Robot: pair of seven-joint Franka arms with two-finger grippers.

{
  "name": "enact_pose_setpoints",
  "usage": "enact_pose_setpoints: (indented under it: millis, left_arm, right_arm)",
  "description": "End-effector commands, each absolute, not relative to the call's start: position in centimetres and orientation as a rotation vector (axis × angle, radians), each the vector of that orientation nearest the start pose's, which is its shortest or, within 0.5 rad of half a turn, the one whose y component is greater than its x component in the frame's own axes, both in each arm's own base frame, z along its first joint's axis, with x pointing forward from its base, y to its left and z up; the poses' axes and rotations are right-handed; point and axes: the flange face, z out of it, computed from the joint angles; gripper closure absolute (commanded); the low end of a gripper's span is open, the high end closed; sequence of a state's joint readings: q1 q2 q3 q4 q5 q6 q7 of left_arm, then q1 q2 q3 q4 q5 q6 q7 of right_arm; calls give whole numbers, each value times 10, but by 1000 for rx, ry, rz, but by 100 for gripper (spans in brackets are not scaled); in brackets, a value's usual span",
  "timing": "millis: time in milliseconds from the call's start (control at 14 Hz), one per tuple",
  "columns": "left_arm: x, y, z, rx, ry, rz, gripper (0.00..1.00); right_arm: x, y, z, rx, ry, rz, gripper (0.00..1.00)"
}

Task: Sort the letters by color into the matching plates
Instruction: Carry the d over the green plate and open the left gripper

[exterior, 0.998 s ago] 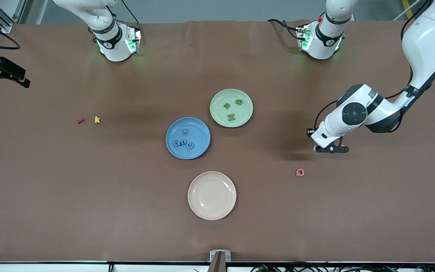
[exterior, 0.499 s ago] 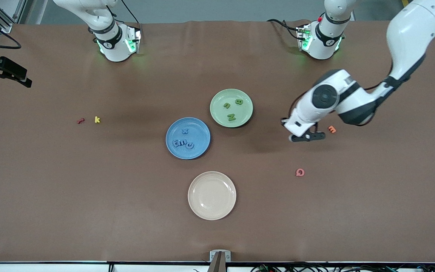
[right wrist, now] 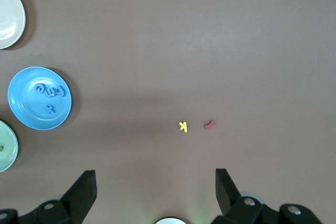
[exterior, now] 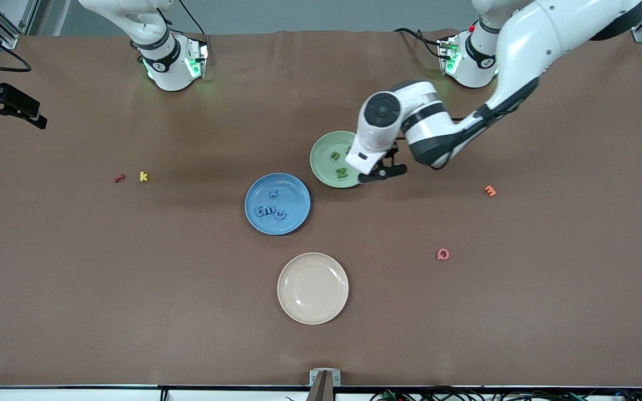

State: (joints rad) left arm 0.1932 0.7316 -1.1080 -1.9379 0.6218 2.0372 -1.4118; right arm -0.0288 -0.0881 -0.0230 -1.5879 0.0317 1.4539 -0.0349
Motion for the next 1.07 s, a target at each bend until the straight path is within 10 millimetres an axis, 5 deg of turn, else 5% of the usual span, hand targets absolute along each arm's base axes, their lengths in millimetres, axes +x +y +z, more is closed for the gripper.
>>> enact_pose_setpoints:
  millis: [0,356,856,927,998]
  left_arm:
    - [395,-455,257,-3018,-359,244,78]
    - [392,-483,237,-3029,-357,193,78]
    - [401,-486,228,-3060,-361,130,74]
    - [402,-487,228,-3066,-354,127,63]
    - [403,-486,228,-3067,-345,126,29]
  right_arm:
    - [507,-24,657,-3122,-10,56,0]
    - [507,-26,657,-3141,-36,53,0]
    - [507,-25,658,-3128,-6,47,0]
    - [507,-25,658,-3128,3,47,0]
    - [508,-25,659,-3129,17,42,0]
